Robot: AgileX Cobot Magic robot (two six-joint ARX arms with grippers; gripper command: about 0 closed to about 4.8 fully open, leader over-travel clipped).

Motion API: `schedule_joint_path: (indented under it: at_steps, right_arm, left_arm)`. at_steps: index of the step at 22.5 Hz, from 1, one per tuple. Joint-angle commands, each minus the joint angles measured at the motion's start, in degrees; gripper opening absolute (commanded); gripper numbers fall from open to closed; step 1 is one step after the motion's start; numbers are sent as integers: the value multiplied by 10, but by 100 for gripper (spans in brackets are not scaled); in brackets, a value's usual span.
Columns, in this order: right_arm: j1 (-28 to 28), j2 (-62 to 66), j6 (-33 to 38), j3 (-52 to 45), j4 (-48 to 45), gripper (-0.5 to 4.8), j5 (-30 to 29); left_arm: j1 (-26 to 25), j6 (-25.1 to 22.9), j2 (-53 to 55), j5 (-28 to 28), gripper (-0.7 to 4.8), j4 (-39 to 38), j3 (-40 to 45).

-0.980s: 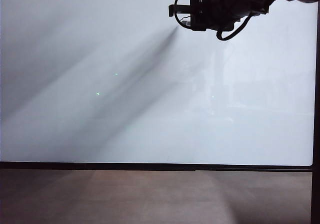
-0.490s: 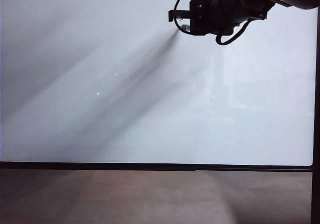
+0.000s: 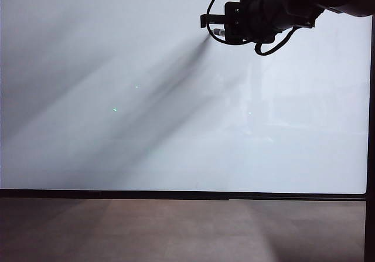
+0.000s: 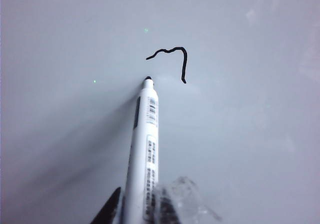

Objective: Reach to the right to find the marker pen, pick it up, and write the number 3 on the whiteboard.

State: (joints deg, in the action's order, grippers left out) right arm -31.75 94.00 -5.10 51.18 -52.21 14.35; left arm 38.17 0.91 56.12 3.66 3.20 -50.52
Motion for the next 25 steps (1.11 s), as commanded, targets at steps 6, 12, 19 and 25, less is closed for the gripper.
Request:
schedule_joint_path:
  at_steps: [6,12,19,25]
  right_arm:
    - [1,2,-1,4,-16,39,8]
    - [0,2,-1,4,-16,39,27]
    - [-1,1,-1,4,-9,20,55]
    - [-1,0,-1,3,-1,20,68]
  left_arm:
    - [0,-3,-2,2,-5,7,-1]
    - [0,-3,-2,2,-5,7,-1]
    - [0,-3,-2,2,-5,7,-1]
    - [0,-3,-2,2,-5,7,-1]
